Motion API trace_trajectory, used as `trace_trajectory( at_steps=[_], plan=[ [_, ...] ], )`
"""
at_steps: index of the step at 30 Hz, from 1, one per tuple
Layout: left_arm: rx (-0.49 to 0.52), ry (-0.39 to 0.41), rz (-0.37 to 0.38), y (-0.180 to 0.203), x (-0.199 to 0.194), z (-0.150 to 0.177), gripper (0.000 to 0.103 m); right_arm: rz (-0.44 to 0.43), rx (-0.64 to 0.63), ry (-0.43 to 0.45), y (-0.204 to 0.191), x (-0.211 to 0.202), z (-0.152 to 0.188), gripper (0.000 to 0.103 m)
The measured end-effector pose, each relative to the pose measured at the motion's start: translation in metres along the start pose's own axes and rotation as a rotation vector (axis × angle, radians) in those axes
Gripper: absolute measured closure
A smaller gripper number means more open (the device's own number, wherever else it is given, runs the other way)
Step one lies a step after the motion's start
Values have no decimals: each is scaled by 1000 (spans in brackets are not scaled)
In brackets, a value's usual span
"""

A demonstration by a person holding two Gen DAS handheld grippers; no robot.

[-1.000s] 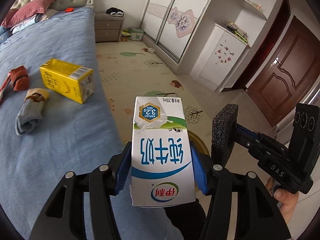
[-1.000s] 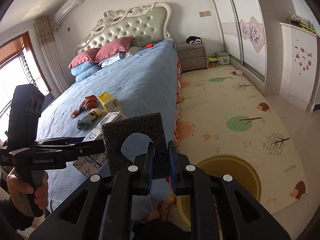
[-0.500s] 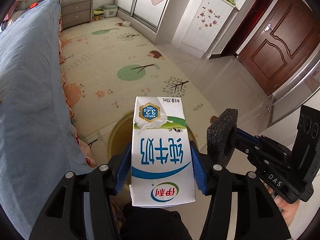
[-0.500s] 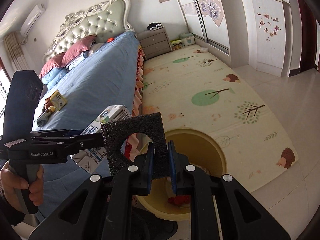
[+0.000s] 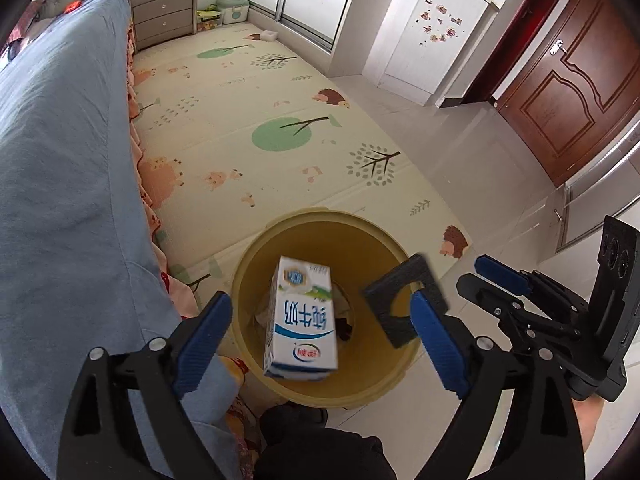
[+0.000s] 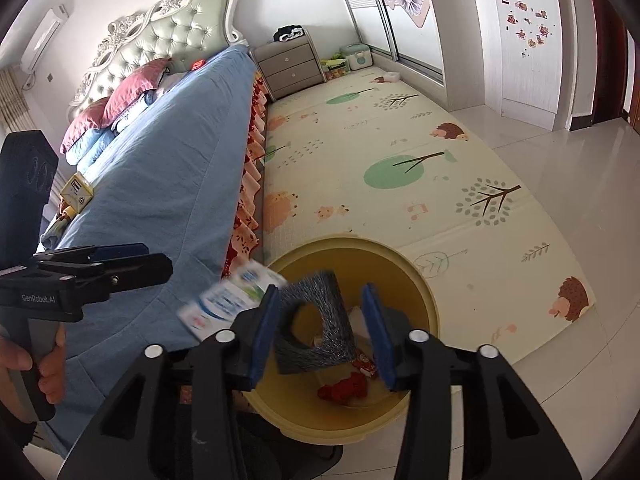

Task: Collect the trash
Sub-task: 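Open both grippers to drop carton and foam square into the bin, then move both tools back to the yellow box and grey sock on the bed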

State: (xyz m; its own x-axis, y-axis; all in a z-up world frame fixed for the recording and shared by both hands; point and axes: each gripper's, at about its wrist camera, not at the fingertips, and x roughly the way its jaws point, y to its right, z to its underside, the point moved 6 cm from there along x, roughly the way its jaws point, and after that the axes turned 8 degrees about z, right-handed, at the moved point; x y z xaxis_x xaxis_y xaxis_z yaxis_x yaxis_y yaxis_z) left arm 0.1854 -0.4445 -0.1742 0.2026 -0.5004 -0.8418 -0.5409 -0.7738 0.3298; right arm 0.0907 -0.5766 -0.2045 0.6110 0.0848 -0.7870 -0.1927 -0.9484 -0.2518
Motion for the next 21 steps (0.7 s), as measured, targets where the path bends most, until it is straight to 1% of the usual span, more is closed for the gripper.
trace_trajectory(
  at_steps=[11, 16, 21],
  plan=[
    [-20, 3, 21, -2, -10, 4, 12, -6, 0, 4, -1, -9, -2, 58],
    [-32, 26, 34, -1, -21, 4, 12, -22, 4, 3, -5, -14, -3, 58],
    [-22, 58, 34, -2, -39, 5, 12, -28, -10, 15, -18, -24, -6, 58]
  ],
)
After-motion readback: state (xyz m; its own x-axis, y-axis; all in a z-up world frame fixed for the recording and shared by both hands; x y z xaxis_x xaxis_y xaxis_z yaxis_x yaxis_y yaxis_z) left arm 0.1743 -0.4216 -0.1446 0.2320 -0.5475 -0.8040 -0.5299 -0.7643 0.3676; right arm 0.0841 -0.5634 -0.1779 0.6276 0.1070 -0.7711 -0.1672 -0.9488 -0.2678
